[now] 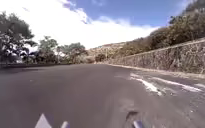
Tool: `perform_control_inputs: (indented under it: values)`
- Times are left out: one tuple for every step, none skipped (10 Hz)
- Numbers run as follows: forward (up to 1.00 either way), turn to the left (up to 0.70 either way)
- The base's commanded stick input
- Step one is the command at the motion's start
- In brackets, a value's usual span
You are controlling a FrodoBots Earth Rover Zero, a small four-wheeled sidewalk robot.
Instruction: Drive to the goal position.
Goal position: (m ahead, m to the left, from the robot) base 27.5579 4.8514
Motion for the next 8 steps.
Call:
perform_control_inputs:
  values:
    - [0.70, 0.00]
    - [0.70, 0.00]
    - [0.70, 0.00]
    - [0.70, 0.00]
    - [0.70, 0.00]
    - [0.70, 0.00]
    - [0.70, 0.00]
    - [0.70, 0.00]
